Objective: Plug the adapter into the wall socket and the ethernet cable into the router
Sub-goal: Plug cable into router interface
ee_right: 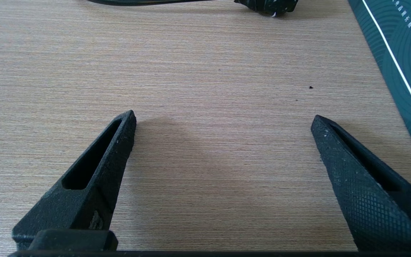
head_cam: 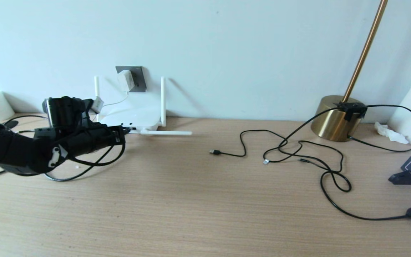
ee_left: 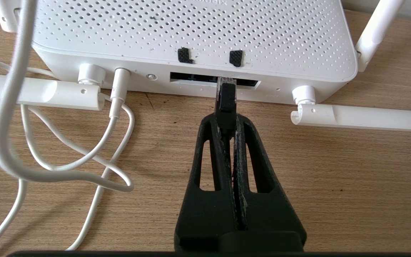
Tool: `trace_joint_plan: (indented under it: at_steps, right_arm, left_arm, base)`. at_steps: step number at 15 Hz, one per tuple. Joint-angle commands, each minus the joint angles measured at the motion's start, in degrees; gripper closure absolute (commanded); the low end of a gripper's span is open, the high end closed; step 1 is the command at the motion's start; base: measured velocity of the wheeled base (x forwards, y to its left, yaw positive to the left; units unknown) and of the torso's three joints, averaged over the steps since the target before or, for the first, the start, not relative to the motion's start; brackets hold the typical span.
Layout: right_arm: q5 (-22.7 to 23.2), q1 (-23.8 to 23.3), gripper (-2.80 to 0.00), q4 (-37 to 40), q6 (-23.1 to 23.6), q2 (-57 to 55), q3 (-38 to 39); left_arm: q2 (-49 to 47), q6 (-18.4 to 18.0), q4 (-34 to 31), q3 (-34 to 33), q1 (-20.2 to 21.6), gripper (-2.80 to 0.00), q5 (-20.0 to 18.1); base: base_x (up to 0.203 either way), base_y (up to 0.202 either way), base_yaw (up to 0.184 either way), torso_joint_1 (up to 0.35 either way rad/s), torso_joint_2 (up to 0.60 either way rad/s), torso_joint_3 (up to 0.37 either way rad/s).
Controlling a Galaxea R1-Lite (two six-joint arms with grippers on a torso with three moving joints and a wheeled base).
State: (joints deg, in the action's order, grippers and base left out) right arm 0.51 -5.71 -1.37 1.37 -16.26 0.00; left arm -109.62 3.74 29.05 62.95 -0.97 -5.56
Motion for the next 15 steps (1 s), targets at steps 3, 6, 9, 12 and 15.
trace_joint_plan:
  at_steps: [3,6,9,12,15]
  right_arm:
    - [0.0,0.0,-2.8,0.0,0.0,0.0,0.4]
    - [0.0,0.0,-2.8,0.0,0.0,0.0,0.4]
    - [0.0,0.0,-2.8,0.0,0.0,0.0,0.4]
    - [0.0,0.0,-2.8,0.0,0.0,0.1,0.4]
    - [0.0,0.0,-2.8,0.0,0.0,0.0,0.4]
  left_arm:
    - [-0.1,0.0,0.1,0.5,-0.1,0.0,0.0]
    - [-0.1,0.0,0.1,0.8,-0.3,0.0,0.0]
    - [-0.1,0.0,0.1,0.8,-0.5,0.0,0.0]
    - [-0.1,0.0,0.1,0.9,-0.5,0.0,0.0]
    - [-0.1,0.0,0.1,1.2,-0.5,0.0,0.0]
  base:
    - [0.0,0.0,0.0,0.0,0.0,0.0]
    - [0.0,0.0,0.0,0.0,0.0,0.0]
    - [0.0,0.0,0.0,0.0,0.0,0.0]
    - [0.0,0.0,0.0,0.0,0.0,0.0]
    - [0.0,0.0,0.0,0.0,0.0,0.0]
